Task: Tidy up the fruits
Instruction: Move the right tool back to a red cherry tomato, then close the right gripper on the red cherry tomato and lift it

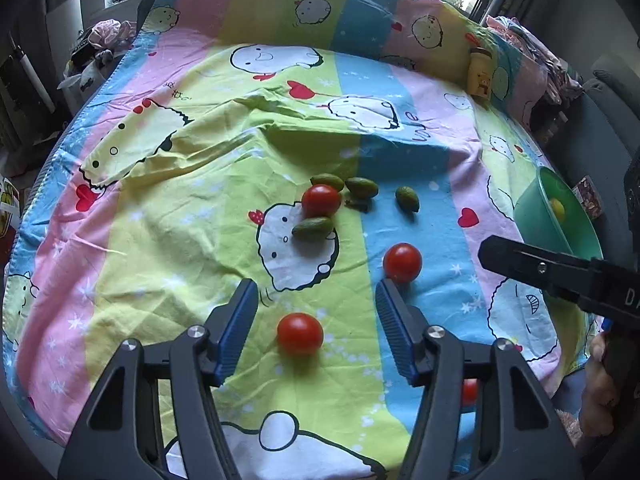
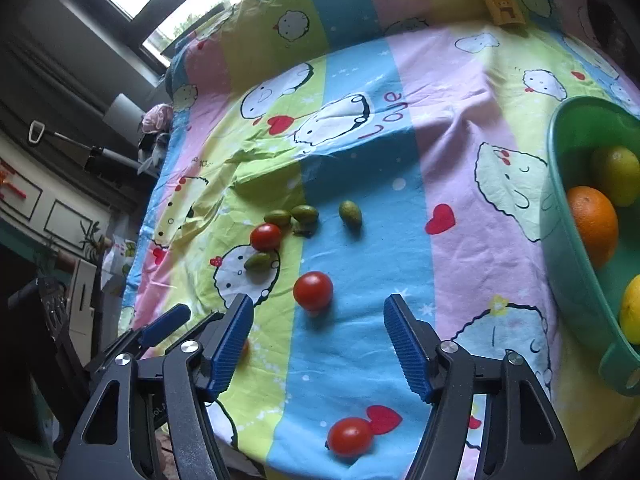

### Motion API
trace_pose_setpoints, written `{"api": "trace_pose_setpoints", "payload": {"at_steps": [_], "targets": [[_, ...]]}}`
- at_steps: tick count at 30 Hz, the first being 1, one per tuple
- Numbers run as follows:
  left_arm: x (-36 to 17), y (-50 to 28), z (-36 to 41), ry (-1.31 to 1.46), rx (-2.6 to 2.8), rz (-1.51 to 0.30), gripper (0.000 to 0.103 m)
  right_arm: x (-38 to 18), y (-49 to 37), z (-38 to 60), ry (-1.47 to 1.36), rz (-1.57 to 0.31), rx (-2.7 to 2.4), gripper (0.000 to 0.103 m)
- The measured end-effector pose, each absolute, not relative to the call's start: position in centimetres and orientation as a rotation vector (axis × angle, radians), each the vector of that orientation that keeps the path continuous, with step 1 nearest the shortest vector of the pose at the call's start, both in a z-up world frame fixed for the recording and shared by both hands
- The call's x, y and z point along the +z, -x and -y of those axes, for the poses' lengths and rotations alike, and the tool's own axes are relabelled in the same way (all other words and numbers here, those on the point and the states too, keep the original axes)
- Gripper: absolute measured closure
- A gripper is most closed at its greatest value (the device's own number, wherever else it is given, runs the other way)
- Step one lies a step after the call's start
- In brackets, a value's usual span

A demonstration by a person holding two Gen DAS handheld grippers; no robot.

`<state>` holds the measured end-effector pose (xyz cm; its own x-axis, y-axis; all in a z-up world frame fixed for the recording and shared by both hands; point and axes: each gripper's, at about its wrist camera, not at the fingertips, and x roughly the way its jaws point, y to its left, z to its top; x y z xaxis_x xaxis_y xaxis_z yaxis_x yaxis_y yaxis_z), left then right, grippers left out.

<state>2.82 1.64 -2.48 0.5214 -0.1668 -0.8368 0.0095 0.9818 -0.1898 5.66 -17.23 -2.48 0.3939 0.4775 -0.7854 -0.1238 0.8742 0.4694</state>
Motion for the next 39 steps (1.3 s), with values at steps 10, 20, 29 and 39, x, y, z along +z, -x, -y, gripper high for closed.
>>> {"api": "trace_pose_setpoints", "payload": {"at_steps": [10,20,29,39], "targets": [[-4.5,-2.9,-1.5,0.168,-0.099,-1.091,0.056,-5.0,-7.4,14.0,-0.335,-1.168,0.377,0.055],[-5.7,-3.3,-1.4,0.203,-0.121,-1.146,0.059,-6.4,-8.4,12.9,-0.292,-1.193,0.335,0.056],[-6.1,-3.7,-1.4,0.230,-0.119,-1.165,0.072,-7.0,-8.9,12.4,-0.279,-1.203,0.323,0.066],[-6.1,-3.8,-0.8,0.230,-0.129,-1.166,0.075,-7.1,-8.9,12.4,-0.271,-1.198,0.319,0.068]]}}
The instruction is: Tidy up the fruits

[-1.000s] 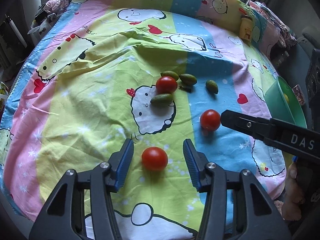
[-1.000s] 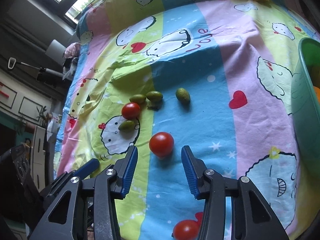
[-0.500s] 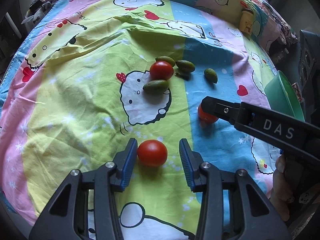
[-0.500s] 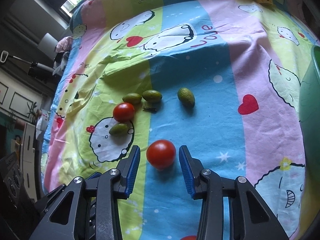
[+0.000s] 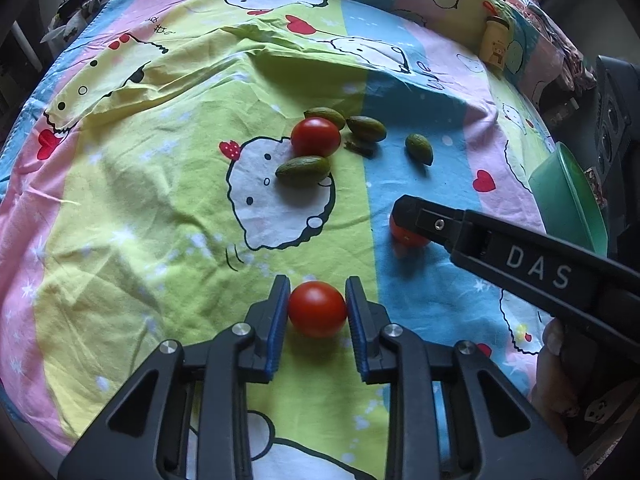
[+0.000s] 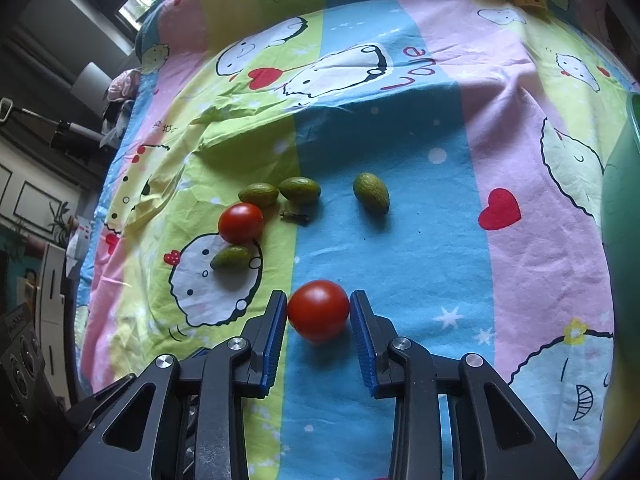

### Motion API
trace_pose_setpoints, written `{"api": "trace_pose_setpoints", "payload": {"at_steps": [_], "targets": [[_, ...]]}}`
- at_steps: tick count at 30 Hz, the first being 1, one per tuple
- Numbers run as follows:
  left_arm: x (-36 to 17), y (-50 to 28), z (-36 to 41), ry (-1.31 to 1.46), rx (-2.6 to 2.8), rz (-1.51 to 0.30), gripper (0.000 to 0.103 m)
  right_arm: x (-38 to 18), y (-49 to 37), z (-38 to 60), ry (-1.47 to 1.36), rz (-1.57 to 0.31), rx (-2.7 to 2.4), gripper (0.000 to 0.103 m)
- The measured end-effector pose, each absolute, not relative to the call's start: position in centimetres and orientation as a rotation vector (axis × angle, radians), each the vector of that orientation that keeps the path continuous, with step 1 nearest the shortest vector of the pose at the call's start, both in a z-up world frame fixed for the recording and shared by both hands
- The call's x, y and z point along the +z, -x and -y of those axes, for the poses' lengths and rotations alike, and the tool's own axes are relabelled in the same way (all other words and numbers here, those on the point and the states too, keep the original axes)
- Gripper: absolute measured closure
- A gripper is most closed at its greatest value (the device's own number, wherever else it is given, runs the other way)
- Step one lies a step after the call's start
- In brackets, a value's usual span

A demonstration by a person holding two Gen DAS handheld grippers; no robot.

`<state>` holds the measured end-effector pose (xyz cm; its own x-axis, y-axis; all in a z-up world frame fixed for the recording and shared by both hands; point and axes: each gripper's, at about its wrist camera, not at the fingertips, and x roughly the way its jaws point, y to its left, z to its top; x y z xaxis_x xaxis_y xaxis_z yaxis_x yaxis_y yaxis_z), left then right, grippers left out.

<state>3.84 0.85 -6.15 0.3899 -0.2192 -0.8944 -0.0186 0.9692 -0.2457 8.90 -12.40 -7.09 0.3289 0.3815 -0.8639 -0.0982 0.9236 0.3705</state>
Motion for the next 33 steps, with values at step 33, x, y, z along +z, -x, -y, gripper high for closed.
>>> {"api": "trace_pose_setpoints", "payload": {"at_steps": [33], "targets": [[-4.3,-3.6,0.8,0.202,-0.132,-1.119,0.075,-7.5,-8.8,12.8,-0.230,-1.237,0.278,0.068]]}}
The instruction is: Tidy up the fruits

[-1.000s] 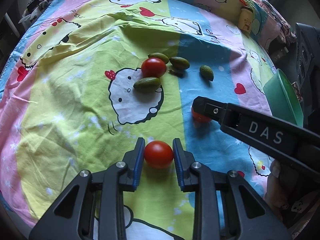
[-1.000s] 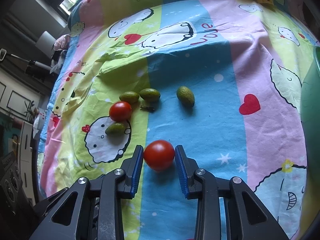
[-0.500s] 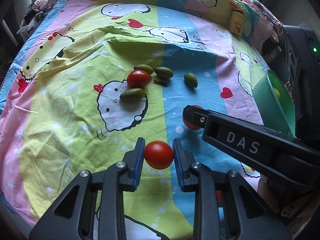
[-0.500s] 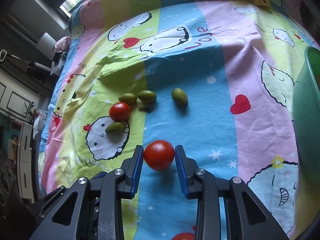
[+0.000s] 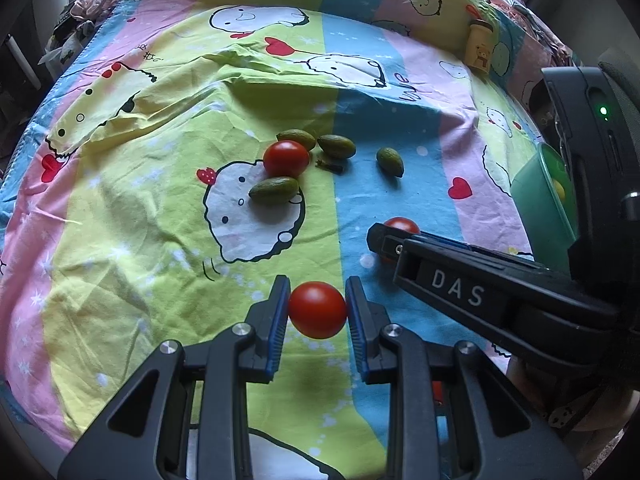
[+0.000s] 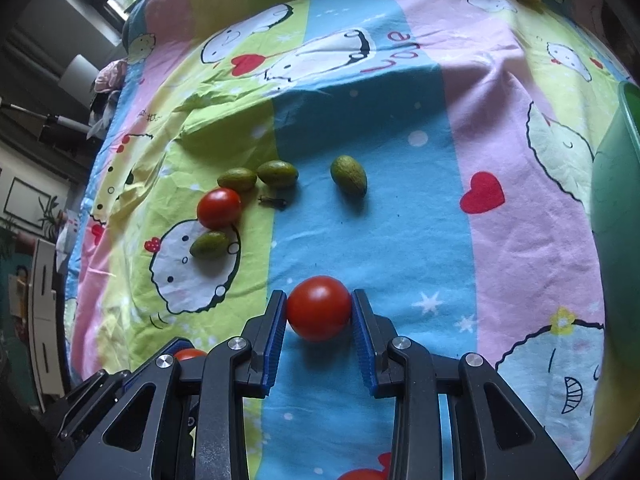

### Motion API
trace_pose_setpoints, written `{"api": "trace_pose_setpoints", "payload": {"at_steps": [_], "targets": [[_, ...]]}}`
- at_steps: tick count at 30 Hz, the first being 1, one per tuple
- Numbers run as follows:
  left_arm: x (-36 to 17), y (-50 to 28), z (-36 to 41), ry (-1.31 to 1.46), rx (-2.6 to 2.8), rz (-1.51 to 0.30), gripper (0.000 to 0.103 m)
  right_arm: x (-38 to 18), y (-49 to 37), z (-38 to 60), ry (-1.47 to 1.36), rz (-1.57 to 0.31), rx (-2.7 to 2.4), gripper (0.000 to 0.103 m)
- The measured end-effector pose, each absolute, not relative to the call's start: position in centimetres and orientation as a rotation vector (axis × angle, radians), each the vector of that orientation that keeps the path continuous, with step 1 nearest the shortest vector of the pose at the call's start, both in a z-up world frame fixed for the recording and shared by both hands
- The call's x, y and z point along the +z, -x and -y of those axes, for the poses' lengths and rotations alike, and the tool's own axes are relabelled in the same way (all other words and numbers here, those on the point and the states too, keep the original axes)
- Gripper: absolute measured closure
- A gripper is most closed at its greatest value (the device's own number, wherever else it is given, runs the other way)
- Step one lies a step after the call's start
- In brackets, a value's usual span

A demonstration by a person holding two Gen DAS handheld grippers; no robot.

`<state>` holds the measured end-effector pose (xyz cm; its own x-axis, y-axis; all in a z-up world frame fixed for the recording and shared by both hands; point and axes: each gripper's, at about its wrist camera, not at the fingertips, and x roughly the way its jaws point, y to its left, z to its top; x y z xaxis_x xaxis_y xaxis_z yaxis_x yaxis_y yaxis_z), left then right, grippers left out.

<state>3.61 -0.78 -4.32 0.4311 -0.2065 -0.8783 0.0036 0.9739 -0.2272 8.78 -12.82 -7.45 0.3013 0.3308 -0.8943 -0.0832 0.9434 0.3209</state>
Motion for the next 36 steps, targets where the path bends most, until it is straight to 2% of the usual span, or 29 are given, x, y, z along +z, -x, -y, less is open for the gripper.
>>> {"api": "trace_pose_setpoints", "payload": {"at_steps": [15,36], "targets": [[-3.3,-3.4,1.0,0.214,-0.129,-1.090,0.075,-6.8,-8.5,12.8,-0.186,-1.201,0.236,0.068],[1.7,-2.3,2.7,0.274,-0.205,-0.937,0.075,0.6,-5.1,19.0,-0.310,-0.961,0.227,0.069]]}}
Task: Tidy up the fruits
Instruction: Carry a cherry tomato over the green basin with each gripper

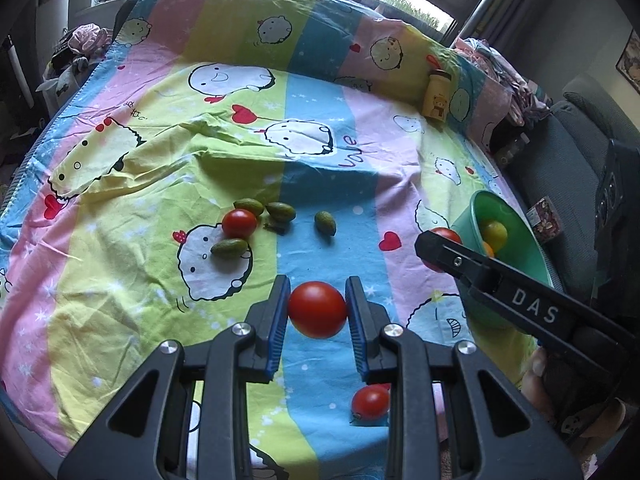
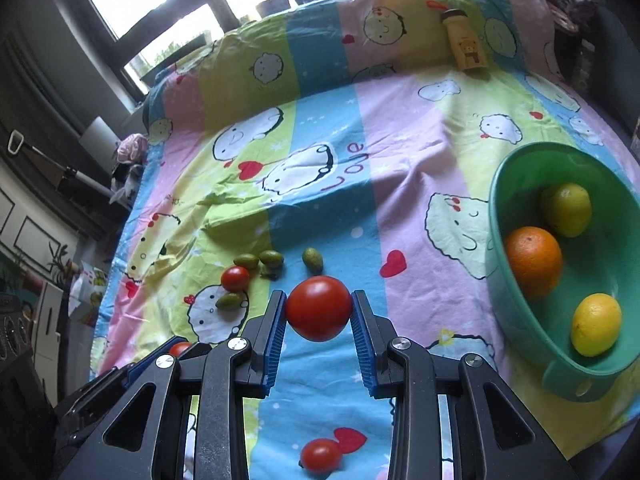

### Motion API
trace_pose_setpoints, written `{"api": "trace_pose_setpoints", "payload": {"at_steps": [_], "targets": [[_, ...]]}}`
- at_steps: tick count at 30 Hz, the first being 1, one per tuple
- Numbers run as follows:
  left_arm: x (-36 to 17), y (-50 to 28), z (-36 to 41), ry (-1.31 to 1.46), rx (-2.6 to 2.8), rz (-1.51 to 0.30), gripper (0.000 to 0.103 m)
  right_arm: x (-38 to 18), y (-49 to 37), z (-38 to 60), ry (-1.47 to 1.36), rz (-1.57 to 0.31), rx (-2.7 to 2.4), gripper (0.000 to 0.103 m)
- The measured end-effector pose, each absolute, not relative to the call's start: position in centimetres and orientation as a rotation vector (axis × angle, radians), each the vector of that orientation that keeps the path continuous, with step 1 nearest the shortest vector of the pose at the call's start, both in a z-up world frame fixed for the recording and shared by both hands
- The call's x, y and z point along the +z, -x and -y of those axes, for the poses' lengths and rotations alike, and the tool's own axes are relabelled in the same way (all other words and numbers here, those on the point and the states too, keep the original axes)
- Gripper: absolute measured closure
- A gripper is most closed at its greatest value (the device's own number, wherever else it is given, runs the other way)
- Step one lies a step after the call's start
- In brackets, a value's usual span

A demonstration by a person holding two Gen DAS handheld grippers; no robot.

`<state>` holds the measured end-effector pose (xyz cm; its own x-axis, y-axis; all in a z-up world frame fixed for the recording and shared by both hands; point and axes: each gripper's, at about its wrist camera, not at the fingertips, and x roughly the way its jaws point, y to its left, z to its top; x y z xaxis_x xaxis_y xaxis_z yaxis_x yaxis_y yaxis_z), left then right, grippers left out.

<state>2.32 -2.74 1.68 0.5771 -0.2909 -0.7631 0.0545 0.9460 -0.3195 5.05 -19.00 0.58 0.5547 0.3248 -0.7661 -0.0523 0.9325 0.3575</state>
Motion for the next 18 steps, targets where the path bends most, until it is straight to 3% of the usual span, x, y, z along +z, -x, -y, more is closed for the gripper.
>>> {"api": "trace_pose_setpoints", "payload": {"at_steps": [18], "targets": [[5.0,-0.9,7.1,0.267,-0.347,-0.800,0.075,3.8,-1.9,25.0,-0.388,-0.827,0.155,0.069]]}}
